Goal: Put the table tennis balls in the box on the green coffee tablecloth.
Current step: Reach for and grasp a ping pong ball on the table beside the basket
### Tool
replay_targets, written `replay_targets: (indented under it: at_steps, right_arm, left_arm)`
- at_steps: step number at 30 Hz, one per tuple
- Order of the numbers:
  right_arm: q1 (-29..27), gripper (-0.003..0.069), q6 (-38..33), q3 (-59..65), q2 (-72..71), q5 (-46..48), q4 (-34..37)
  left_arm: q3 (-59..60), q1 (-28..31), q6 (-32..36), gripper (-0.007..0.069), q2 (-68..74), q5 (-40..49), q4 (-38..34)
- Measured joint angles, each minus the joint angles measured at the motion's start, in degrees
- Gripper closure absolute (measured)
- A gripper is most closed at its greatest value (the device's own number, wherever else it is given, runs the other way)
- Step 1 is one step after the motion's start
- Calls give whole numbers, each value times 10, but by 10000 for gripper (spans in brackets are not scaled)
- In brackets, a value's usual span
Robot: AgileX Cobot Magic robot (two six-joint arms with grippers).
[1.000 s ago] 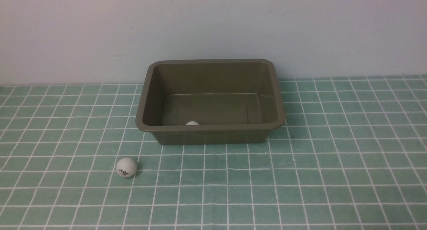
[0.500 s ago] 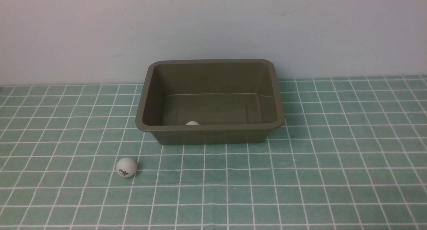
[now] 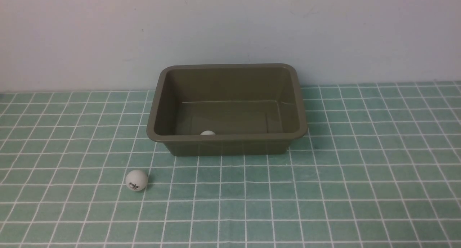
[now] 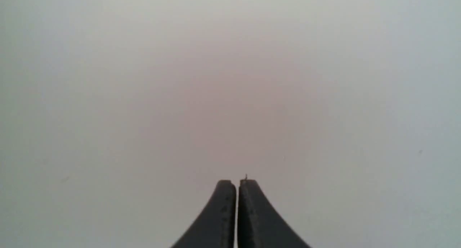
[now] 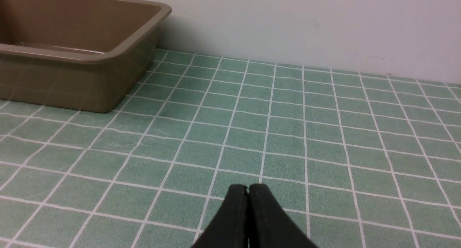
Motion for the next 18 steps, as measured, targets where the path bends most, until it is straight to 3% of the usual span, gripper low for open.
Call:
replay_targets:
  at_steps: [4,8,15,18]
  right_arm:
    - [0,676,0,0,0,0,0]
    - [0,676,0,0,0,0,0]
    - [0,676,0,0,0,0,0]
    - [0,676,0,0,0,0,0]
  left_arm:
    - [-40,0,32,629,67,130,-27]
    - [-66,0,139,629,141,226,-96]
    - [-112,0,298,629,286,315,-238]
    - [-124,0,322,629,345,326,-270]
